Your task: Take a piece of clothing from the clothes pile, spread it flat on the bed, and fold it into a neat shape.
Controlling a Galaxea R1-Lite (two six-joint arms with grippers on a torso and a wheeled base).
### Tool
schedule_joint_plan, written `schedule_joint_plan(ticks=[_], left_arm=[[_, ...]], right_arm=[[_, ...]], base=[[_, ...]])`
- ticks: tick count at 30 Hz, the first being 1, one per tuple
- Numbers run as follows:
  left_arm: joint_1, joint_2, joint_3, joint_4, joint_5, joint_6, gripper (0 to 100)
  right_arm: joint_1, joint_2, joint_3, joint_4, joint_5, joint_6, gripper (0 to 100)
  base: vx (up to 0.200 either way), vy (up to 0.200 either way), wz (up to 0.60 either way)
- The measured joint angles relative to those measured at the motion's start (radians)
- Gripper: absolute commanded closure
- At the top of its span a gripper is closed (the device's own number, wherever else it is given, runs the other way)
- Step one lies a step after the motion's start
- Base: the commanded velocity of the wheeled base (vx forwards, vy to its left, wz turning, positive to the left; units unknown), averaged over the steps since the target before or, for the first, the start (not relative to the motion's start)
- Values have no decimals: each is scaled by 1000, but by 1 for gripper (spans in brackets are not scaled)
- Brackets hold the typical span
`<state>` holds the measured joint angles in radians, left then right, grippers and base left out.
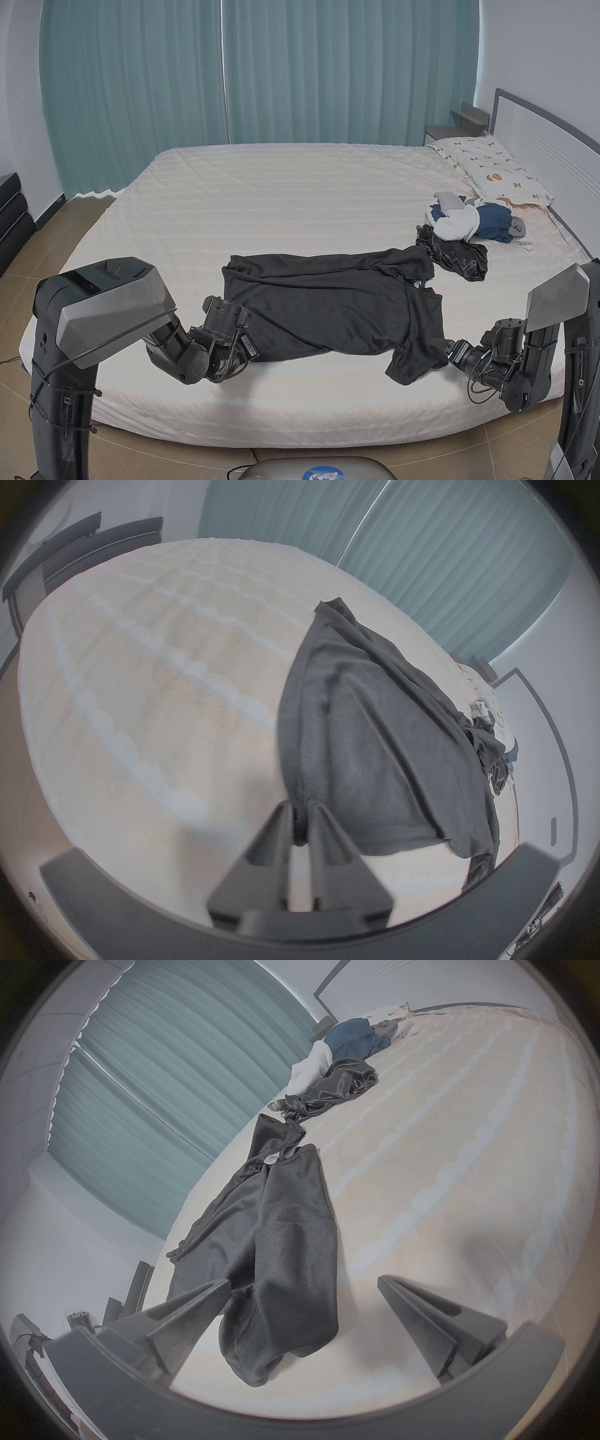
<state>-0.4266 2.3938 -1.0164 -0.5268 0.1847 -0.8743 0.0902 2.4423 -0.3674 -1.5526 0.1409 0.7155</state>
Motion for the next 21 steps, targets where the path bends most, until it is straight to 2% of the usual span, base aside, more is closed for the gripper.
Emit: schedule_joint_plan(ticks=[6,12,21], left_arm=[[27,-49,82,-7,-4,-7,100],[85,-139,200,-13,-18,-9,100],[156,-196,291,-101,-95,-10,100]], right_arm=[[4,-1,-1,0,0,1,0],[44,0,16,0,-5,-9,0],[121,3,4,0,-16,-28,0]], base=[[0,0,0],[0,0,0],[0,0,0]])
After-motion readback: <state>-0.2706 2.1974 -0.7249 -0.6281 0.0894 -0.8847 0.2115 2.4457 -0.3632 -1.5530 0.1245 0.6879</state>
